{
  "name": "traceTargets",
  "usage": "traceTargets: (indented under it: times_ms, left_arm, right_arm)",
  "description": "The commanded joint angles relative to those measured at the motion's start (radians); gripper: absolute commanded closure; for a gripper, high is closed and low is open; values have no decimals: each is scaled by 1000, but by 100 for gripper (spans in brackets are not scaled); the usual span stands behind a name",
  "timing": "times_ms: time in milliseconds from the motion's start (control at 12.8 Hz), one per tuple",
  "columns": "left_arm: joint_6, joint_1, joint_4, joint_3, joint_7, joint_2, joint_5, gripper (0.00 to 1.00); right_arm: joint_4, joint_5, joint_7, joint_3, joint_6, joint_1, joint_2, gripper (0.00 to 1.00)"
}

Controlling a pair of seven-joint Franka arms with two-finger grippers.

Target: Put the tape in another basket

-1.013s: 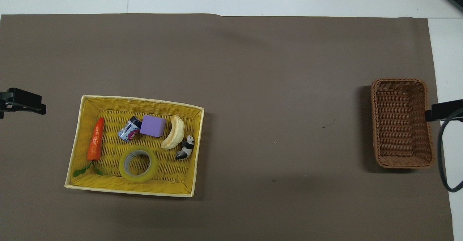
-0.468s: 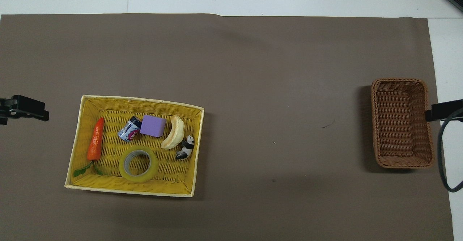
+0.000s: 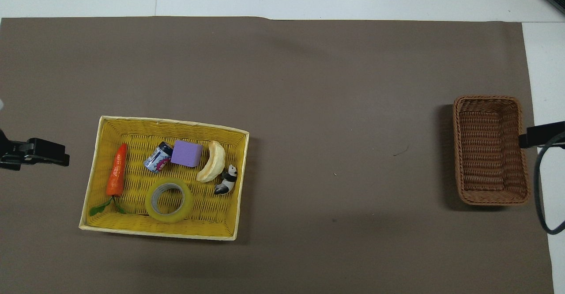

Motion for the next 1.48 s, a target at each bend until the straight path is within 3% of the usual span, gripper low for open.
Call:
traceTargets:
  times_ms: [0, 623, 1403]
  left_arm:
    - [40, -6, -87, -2, 7, -54, 17, 0]
    - [135, -68, -306, -2, 1, -156, 17, 0]
    - [340, -203, -509, -2, -115, -159, 14, 0]
  right_arm:
    - [-15, 13, 7, 5, -3, -10, -16, 0]
    - [-15, 13, 7, 5, -3, -10, -16, 0]
    - [-15, 13, 7, 5, -3, -10, -16, 0]
